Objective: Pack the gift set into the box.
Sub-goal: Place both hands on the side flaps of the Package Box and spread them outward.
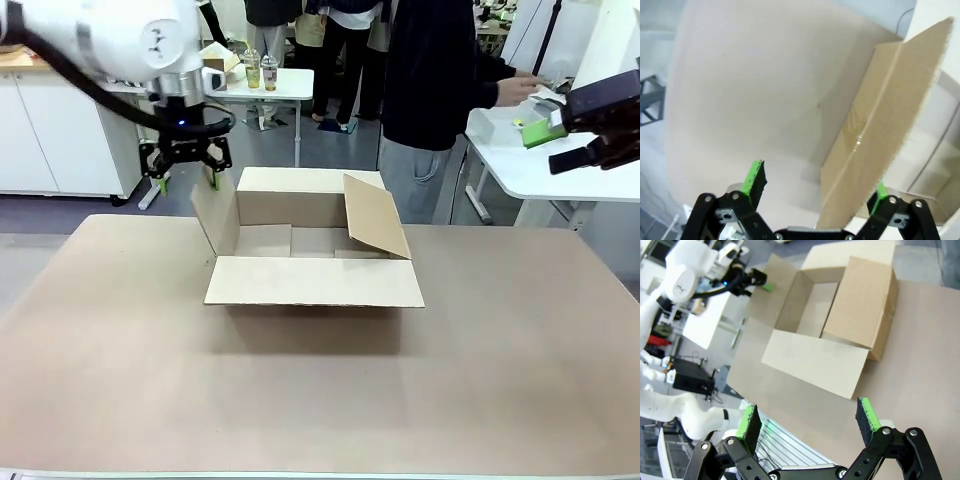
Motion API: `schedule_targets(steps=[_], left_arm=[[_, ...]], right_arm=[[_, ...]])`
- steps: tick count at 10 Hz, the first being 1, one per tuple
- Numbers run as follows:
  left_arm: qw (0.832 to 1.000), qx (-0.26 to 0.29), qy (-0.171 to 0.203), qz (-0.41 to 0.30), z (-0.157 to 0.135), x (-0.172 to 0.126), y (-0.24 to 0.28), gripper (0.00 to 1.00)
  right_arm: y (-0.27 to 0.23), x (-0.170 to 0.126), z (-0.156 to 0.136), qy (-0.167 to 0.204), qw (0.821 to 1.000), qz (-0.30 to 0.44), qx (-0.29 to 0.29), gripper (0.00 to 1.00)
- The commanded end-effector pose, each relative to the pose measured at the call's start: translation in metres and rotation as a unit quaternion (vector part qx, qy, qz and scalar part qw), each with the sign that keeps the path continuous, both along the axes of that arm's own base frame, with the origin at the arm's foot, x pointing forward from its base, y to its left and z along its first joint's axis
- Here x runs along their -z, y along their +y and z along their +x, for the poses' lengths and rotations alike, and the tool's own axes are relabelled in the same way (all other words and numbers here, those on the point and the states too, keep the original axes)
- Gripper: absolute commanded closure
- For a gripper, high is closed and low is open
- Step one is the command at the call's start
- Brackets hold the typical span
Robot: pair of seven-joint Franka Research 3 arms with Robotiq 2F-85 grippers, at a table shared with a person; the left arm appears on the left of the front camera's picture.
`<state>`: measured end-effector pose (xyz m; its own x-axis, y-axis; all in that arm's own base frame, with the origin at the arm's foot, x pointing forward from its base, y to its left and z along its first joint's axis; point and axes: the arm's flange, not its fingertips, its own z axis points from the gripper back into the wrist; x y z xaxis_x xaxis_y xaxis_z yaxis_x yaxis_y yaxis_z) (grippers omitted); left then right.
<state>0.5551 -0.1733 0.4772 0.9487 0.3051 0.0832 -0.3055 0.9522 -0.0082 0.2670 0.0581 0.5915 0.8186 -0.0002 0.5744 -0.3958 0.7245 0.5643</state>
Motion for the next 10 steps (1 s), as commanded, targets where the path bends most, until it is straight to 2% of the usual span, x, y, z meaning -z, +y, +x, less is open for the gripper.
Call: schedule_targets(steps=[1, 3, 4, 5, 6, 10], left_arm=[[0.999, 0.002, -0.008, -0.050, -0.012, 0.012, 0.037, 0.00], [0.995, 0.006, -0.032, -0.098, -0.015, 0.020, 0.069, 0.00], [0.988, 0.031, -0.043, -0.144, -0.016, 0.024, 0.083, 0.00], [0.976, 0.074, -0.023, -0.206, -0.015, 0.032, 0.093, 0.00], [0.995, -0.002, -0.030, -0.094, -0.003, 0.017, 0.071, 0.00], [0.995, -0.002, -0.030, -0.094, -0.003, 0.017, 0.071, 0.00]], right_arm=[[-0.001, -0.002, 0.002, -0.006, 1.000, 0.008, -0.013, 0.00], [-0.001, -0.002, 0.002, -0.006, 1.000, 0.008, -0.013, 0.00], [-0.001, -0.002, 0.002, -0.006, 1.000, 0.008, -0.013, 0.00], [-0.001, -0.002, 0.002, -0.006, 1.000, 0.008, -0.013, 0.00], [-0.001, -0.002, 0.002, -0.006, 1.000, 0.008, -0.013, 0.00], [-0.001, -0.002, 0.002, -0.006, 1.000, 0.008, -0.013, 0.00]])
